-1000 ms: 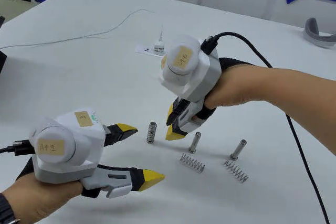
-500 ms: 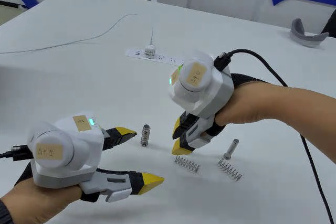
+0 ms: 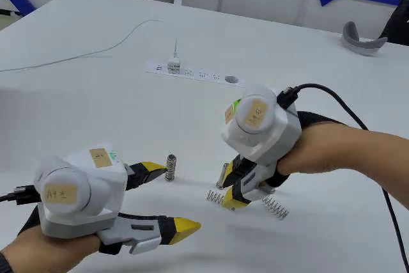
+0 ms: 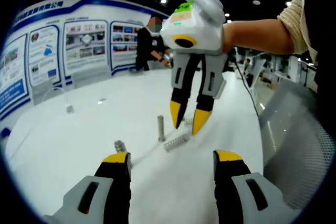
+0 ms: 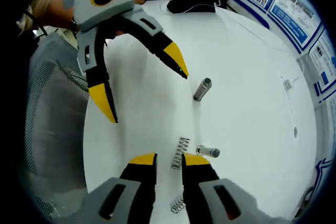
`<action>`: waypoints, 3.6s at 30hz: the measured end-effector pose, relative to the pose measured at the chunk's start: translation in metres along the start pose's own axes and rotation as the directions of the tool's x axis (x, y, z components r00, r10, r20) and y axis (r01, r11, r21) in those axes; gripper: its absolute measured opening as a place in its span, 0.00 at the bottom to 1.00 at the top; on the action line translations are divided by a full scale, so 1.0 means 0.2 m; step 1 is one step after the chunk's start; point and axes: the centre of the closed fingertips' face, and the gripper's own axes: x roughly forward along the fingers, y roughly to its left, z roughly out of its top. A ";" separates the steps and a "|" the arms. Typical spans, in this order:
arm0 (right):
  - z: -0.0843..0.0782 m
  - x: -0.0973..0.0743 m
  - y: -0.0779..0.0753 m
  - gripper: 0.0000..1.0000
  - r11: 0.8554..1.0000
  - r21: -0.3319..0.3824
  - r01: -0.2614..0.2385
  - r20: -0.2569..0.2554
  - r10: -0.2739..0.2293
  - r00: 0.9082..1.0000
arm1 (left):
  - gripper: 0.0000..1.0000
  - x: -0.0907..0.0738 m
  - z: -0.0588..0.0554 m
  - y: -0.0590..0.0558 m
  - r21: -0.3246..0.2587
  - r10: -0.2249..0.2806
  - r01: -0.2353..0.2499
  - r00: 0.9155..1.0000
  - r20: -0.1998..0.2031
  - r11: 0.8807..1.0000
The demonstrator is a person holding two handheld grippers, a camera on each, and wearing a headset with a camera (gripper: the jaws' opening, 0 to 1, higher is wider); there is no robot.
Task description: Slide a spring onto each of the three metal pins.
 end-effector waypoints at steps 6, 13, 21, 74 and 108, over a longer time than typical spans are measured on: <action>-0.07 0.05 0.00 0.20 0.999 0.039 -0.003 -0.012 0.004 1.000 | 0.64 0.01 0.00 -0.02 -0.001 -0.010 0.010 1.000 -0.004 1.000; -0.11 0.09 -0.02 0.19 0.998 0.070 0.002 -0.023 0.000 1.000 | 0.63 0.02 -0.01 -0.03 0.000 -0.016 0.016 1.000 -0.011 1.000; -0.13 0.14 -0.04 0.17 0.996 0.092 0.004 -0.034 -0.001 0.999 | 0.63 0.02 -0.02 -0.04 -0.003 -0.022 0.022 1.000 -0.016 1.000; 0.03 -0.05 0.11 0.11 0.990 -0.127 -0.067 -0.007 0.067 0.998 | 0.40 0.09 0.02 -0.14 0.071 -0.102 0.104 0.994 -0.031 0.992; 0.13 -0.15 0.22 0.12 0.965 -0.244 -0.092 -0.027 0.088 0.996 | 0.11 0.10 0.01 -0.22 0.185 -0.151 0.160 0.986 -0.064 0.970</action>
